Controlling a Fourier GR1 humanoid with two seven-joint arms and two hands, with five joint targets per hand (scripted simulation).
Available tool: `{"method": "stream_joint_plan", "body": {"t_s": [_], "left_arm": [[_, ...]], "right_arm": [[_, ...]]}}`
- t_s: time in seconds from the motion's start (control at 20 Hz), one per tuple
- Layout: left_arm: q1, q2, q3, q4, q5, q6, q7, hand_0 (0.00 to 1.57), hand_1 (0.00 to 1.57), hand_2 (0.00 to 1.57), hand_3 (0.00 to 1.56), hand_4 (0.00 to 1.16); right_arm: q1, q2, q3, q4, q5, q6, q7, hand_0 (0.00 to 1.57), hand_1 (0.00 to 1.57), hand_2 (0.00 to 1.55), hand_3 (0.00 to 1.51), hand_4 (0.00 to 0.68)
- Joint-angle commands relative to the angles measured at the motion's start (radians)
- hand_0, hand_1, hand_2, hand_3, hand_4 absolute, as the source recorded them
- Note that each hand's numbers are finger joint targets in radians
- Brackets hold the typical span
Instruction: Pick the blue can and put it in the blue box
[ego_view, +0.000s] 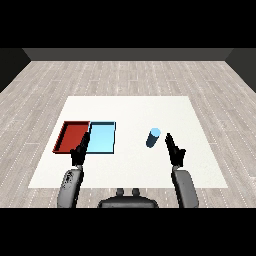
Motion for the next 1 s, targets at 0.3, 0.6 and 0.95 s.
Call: {"method": "stream_joint_plan", "body": {"t_s": [0.3, 0.6, 0.95], "left_arm": [[-0.046, -0.035, 0.020, -0.091, 0.079, -0.051, -0.177, 0.00, 0.00, 0.00, 0.00, 0.00], [-0.019, -0.018, 0.059, -0.002, 0.137, -0.133, -0.312, 0.00, 0.00, 0.00, 0.00, 0.00], [0.003, -0.029, 0.042, -0.095, 0.114, -0.097, -0.266, 0.00, 0.00, 0.00, 0.00, 0.00]], "right_arm": [[-0.199, 0.023, -0.048, 0.032, -0.106, 0.086, -0.106, 0.00, 0.00, 0.00, 0.00, 0.000], [-0.191, -0.006, -0.104, 0.120, -0.177, 0.178, -0.230, 0.00, 0.00, 0.00, 0.00, 0.000], [-0.224, 0.007, -0.074, 0.238, -0.118, 0.177, -0.316, 0.00, 0.00, 0.00, 0.00, 0.000]]}}
